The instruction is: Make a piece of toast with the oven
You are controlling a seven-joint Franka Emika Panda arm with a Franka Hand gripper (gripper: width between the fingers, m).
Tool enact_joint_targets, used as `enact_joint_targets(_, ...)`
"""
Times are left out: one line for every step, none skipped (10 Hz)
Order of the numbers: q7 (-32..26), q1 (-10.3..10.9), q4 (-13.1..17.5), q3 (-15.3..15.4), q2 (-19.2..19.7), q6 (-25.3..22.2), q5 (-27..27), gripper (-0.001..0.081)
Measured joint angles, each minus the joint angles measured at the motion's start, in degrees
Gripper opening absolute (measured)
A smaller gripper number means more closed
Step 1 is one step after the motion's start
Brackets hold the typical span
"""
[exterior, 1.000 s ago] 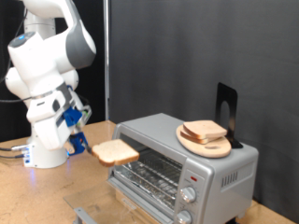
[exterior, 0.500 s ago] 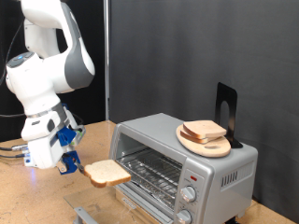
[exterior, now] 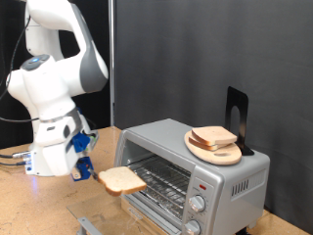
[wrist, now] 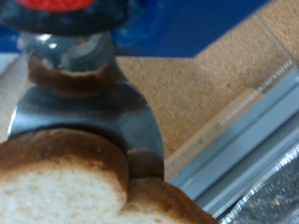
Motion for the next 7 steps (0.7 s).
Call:
enact_joint_targets(0.9,0.5,0.2,1.1,0.0,0.0,0.3,0.0482)
enact_joint_targets(1.6,1.0,0.3,2.0,-0.1,0.1,0.5,0.0482)
enact_joint_targets(2.2,1.4,0.3,3.0,-0.1,0.3,0.5,0.0482)
enact_joint_targets(3.0,1.6,0.3,3.9,-0.2,0.7,0.3,0.0482)
enact_joint_targets(4.4,1.8,0.3,5.0,-0.2,1.0,-0.3,0.0482)
enact_joint_targets(6.2,1.8,0.3,6.1,-0.2,1.1,-1.5,0.0482)
enact_joint_targets(7.9,1.8,0.3,7.2,-0.2,1.2,-2.9,0.0482)
